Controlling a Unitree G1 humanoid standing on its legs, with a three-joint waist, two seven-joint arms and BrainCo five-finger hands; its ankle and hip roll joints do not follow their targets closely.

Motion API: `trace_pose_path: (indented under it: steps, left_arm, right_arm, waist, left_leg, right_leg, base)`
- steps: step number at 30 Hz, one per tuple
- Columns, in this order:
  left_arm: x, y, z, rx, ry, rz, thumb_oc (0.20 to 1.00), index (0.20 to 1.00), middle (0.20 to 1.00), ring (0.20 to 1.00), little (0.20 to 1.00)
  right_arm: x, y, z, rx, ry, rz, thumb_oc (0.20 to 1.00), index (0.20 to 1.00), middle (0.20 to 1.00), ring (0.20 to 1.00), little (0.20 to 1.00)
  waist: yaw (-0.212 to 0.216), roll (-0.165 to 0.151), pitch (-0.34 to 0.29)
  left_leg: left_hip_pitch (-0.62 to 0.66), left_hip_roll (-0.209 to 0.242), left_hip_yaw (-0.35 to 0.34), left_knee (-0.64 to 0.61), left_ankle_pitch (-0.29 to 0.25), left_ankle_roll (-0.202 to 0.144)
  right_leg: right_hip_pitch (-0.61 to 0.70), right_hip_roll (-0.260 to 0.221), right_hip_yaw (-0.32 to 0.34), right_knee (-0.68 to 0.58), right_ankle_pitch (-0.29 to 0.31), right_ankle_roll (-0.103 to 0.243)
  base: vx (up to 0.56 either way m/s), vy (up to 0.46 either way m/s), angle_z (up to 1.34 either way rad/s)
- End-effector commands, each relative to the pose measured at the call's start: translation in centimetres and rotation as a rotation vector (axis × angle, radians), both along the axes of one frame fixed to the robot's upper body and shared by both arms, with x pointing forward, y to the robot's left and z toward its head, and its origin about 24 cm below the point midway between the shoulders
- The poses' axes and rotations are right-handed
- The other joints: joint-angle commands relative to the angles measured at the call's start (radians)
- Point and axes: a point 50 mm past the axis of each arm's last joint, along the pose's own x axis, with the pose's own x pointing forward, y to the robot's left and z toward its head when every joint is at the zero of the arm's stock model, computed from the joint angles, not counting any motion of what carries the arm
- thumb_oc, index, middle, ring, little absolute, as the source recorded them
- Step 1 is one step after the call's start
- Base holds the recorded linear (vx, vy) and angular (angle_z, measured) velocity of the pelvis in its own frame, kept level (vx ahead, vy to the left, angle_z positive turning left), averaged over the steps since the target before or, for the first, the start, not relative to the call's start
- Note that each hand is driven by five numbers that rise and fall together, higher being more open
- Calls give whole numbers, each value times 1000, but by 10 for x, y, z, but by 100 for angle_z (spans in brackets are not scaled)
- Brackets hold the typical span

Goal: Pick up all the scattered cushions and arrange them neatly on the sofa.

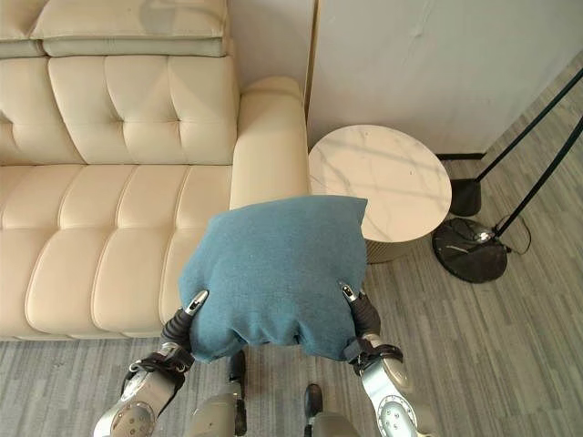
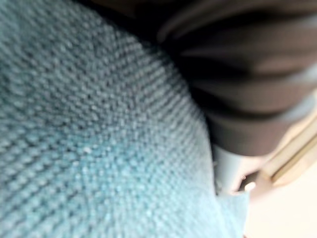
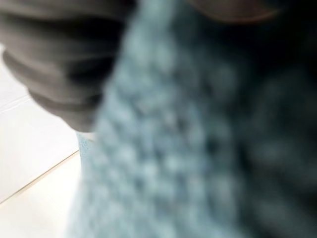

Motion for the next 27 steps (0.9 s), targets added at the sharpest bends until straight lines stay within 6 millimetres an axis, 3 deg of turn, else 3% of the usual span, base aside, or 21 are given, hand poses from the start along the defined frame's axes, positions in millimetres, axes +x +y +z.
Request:
trace_pose_path:
  steps: [1, 4, 8, 9, 12, 13, 15, 19, 23, 27]
  left_arm:
    - [30, -55, 72, -190, -385, -211, 200, 200, 200, 200, 200]
    - [29, -56, 76, -180, -410, -224, 200, 200, 200, 200, 200]
    - [29, -58, 76, -181, -425, -237, 200, 200, 200, 200, 200]
    - [28, -59, 75, -187, -421, -241, 200, 200, 200, 200, 200]
    - [27, -61, 77, -200, -441, -254, 200, 200, 200, 200, 200]
    - [27, -61, 77, -201, -440, -254, 200, 200, 200, 200, 200]
    - [21, -60, 75, -195, -437, -282, 200, 200, 200, 200, 200]
    - [19, -53, 73, -179, -433, -264, 200, 200, 200, 200, 200]
    - [18, -35, 73, -139, -446, -203, 200, 200, 200, 200, 200]
    - [21, -32, 75, -127, -460, -190, 200, 200, 200, 200, 200]
  right_arm:
    - [17, 51, 50, 173, -271, 176, 200, 200, 200, 200, 200]
    - [16, 49, 48, 151, -264, 192, 200, 200, 200, 200, 200]
    - [13, 47, 46, 151, -267, 203, 200, 200, 200, 200, 200]
    - [12, 44, 45, 153, -271, 193, 200, 200, 200, 200, 200]
    - [10, 33, 50, 160, -305, 156, 200, 200, 200, 200, 200]
    - [9, 33, 50, 160, -303, 157, 200, 200, 200, 200, 200]
    - [4, 32, 53, 159, -326, 176, 200, 200, 200, 200, 200]
    - [3, 31, 53, 152, -331, 182, 200, 200, 200, 200, 200]
    - [6, 43, 56, 127, -357, 239, 200, 200, 200, 200, 200]
    - [9, 46, 60, 125, -381, 225, 200, 200, 200, 200, 200]
  waist:
    - [8, -58, 3]
    - [-19, -76, 0]
    - [-52, -89, -20]
    - [-66, -85, -25]
    - [-121, -62, -50]
    - [-122, -62, -50]
    - [-145, -22, -73]
    - [-135, -19, -83]
    - [-78, -51, -75]
    - [-61, -63, -71]
  left_leg:
    - [-68, -73, 27, -8, 32, -43]
    - [-33, -60, 59, 82, -59, -13]
    - [39, -30, 118, 152, -147, -10]
    - [76, -8, 153, 152, -176, -22]
    - [157, 89, 365, 103, -159, -52]
    - [160, 89, 366, 99, -157, -53]
    - [214, 88, 415, -22, -113, -82]
    - [221, 73, 398, -53, -111, -82]
    - [213, 15, 353, -49, -158, -34]
    - [204, -44, 308, -45, -192, 5]
  right_leg:
    - [49, -10, -8, -61, -60, -4]
    - [21, -55, -63, -60, -31, 2]
    - [10, -92, -125, -96, -5, 1]
    - [21, -101, -147, -101, -21, 7]
    - [8, -135, -257, -112, -7, 20]
    - [10, -135, -257, -113, -7, 21]
    - [27, -147, -324, -129, 14, 40]
    - [35, -164, -364, -129, 34, 54]
    - [52, -227, -379, -105, 55, 88]
    - [38, -280, -370, -25, 45, 109]
  base:
    - [-246, -86, 51]
    - [-220, -49, 43]
    - [-113, -1, 73]
    - [-66, 43, 74]
    - [-78, 71, 116]
    - [26, 89, 138]
    - [43, 197, 147]
    - [51, 175, 83]
    - [28, 249, 12]
    - [44, 228, 16]
